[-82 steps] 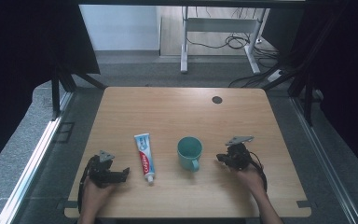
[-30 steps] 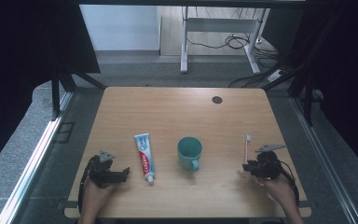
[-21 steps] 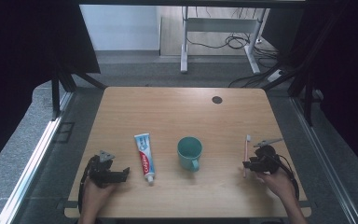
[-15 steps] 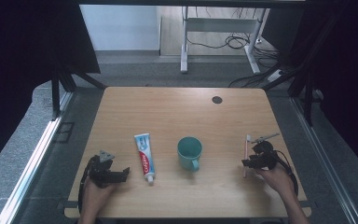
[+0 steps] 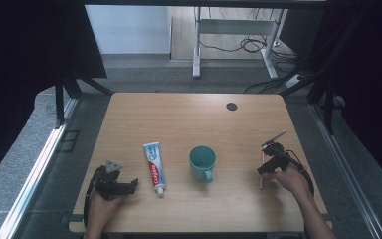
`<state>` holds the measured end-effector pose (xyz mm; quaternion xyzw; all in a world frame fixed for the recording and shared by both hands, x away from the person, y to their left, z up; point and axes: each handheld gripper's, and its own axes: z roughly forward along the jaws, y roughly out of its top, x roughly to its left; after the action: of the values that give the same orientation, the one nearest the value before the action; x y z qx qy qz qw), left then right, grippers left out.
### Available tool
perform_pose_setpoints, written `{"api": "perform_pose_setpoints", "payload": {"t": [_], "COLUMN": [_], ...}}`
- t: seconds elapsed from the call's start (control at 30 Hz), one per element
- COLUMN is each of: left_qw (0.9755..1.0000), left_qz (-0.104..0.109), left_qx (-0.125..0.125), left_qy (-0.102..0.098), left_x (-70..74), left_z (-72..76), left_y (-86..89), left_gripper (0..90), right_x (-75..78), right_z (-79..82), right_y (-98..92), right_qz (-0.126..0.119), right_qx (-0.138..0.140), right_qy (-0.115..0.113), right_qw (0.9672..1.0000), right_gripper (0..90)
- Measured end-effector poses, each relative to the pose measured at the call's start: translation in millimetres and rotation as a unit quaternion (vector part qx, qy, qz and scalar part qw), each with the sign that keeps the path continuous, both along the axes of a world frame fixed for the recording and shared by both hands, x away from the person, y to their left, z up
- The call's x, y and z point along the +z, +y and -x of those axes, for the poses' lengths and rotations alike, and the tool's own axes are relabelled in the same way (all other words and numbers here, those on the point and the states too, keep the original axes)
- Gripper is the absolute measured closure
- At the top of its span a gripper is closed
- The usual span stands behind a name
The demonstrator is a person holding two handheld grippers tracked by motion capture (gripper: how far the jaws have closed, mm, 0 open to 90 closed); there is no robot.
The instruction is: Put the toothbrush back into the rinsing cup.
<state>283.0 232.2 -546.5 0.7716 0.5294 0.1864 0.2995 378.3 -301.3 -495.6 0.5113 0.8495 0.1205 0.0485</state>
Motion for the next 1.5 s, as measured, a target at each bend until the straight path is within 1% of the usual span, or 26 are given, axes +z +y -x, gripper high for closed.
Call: {"api": "perform_pose_setpoints", "payload": {"t": [0.1, 0.27, 0.47, 0.57, 0.8, 0.83, 1.03, 1.17, 1.23, 1.37, 1.5], "left_qw": [1.0000, 1.0000, 1.0000, 1.0000, 1.0000, 1.0000, 1.0000, 1.0000, 1.0000, 1.0000, 1.0000], "left_qz": [0.000, 0.000, 0.000, 0.000, 0.000, 0.000, 0.000, 0.000, 0.000, 0.000, 0.000], "left_qx": [0.000, 0.000, 0.000, 0.000, 0.000, 0.000, 0.000, 0.000, 0.000, 0.000, 0.000], "left_qy": [0.000, 0.000, 0.000, 0.000, 0.000, 0.000, 0.000, 0.000, 0.000, 0.000, 0.000], "left_x": [0.0, 0.0, 0.0, 0.0, 0.0, 0.0, 0.0, 0.0, 0.0, 0.0, 0.0], "left_z": [0.0, 0.0, 0.0, 0.0, 0.0, 0.0, 0.0, 0.0, 0.0, 0.0, 0.0], "left_y": [0.0, 0.0, 0.0, 0.0, 0.0, 0.0, 0.0, 0.0, 0.0, 0.0, 0.0], "left_gripper": [0.0, 0.0, 0.0, 0.0, 0.0, 0.0, 0.0, 0.0, 0.0, 0.0, 0.0], "right_x": [0.2, -2.7, -3.5, -3.2, -2.9, -3.1, -2.8, 0.9, 4.8, 10.4, 15.3], "right_z": [-5.1, -12.5, -16.7, -17.9, -20.1, -20.4, -21.1, -20.4, -19.8, -18.6, -17.1], "right_y": [2.9, 9.8, 15.5, 17.7, 20.9, 20.9, 20.6, 20.9, 22.1, 24.4, 26.6], "right_qz": [0.007, 0.030, 0.043, 0.048, 0.047, 0.044, 0.037, 0.023, 0.022, 0.013, 0.005], "right_qx": [0.001, 0.008, 0.013, 0.016, 0.023, 0.022, 0.027, 0.033, 0.036, 0.040, 0.047], "right_qy": [0.012, 0.035, 0.040, 0.043, 0.055, 0.057, 0.063, 0.056, 0.052, 0.045, 0.043], "right_qw": [0.9999, 0.9989, 0.9982, 0.9978, 0.9971, 0.9971, 0.9969, 0.9976, 0.9978, 0.9981, 0.9979], "right_gripper": [53.3, 57.3, 62.8, 67.2, 81.2, 81.9, 83.3, 83.3, 83.3, 83.4, 83.4]}}
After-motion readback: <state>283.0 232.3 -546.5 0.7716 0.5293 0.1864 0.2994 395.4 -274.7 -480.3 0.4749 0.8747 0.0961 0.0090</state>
